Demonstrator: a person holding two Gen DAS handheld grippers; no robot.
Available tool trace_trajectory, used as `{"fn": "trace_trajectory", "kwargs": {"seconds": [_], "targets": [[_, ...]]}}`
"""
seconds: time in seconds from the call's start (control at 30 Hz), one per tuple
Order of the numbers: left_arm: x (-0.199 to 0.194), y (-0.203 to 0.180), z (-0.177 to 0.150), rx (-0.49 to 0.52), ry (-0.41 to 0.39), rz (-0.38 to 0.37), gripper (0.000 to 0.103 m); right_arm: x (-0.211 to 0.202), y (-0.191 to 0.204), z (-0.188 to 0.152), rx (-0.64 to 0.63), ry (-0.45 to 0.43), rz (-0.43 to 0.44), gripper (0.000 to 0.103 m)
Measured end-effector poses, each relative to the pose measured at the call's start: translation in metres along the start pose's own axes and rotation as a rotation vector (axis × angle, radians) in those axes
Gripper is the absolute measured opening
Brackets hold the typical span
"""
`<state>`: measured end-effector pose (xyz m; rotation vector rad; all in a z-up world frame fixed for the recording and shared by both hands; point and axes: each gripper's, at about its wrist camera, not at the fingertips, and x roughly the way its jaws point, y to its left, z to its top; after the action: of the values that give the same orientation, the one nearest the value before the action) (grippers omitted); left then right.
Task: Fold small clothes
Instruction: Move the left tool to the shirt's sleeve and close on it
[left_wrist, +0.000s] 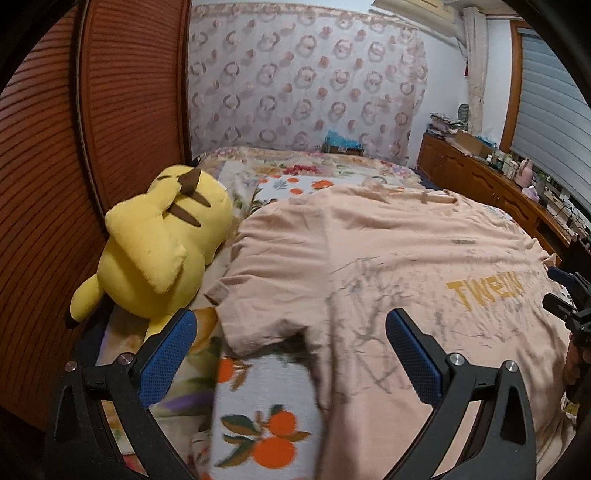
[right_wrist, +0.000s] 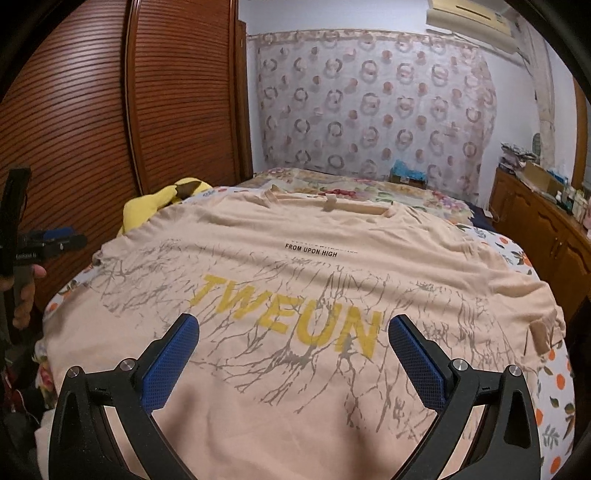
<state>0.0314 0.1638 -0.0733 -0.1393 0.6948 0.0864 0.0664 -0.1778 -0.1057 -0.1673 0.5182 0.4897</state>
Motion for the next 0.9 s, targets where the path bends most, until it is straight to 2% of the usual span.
{"fn": "trace_trajectory", "kwargs": {"seconds": [0.1, 0.27, 0.37, 0.43, 0.5, 0.6, 0.73, 0.83, 0.9], "targets": [[0.012, 0.015, 0.002, -0.032, 0.052, 0.002, 0.097, 0.004, 0.006, -0.003, -0.019, 0.004, -0.014, 0.102], [0.029, 0.038, 0.008, -0.103, 0.108, -0.073, 0.081, 0.009, 0.008, -0.004, -0.016, 0.041, -0.002, 0.102], [0.043, 0.044, 0.016, -0.115, 0.135, -0.075, 0.074, 0.014, 0.009, -0.003, -0.02, 0.058, -0.007, 0.102], [0.056, 0.048, 0.019, -0.128, 0.169, -0.093, 0.074, 0.015, 0.011, -0.001, -0.025, 0.064, -0.008, 0.102], [0.073, 0.05, 0.02, -0.134, 0.227, -0.078, 0.074, 0.014, 0.012, -0.001, -0.025, 0.068, -0.008, 0.102], [0.086, 0.056, 0.019, -0.141, 0.259, -0.073, 0.074, 0.015, 0.012, -0.001, -0.018, 0.072, -0.006, 0.102], [0.096, 0.069, 0.021, -0.2, 0.286, -0.131, 0.073, 0.017, 0.012, 0.001, -0.022, 0.077, -0.006, 0.102], [0.101, 0.072, 0.023, -0.201, 0.298, -0.183, 0.061, 0.017, 0.012, 0.002, -0.023, 0.079, -0.006, 0.102], [0.102, 0.074, 0.026, -0.211, 0.295, -0.226, 0.044, 0.017, 0.012, 0.002, -0.021, 0.081, -0.005, 0.102]]}}
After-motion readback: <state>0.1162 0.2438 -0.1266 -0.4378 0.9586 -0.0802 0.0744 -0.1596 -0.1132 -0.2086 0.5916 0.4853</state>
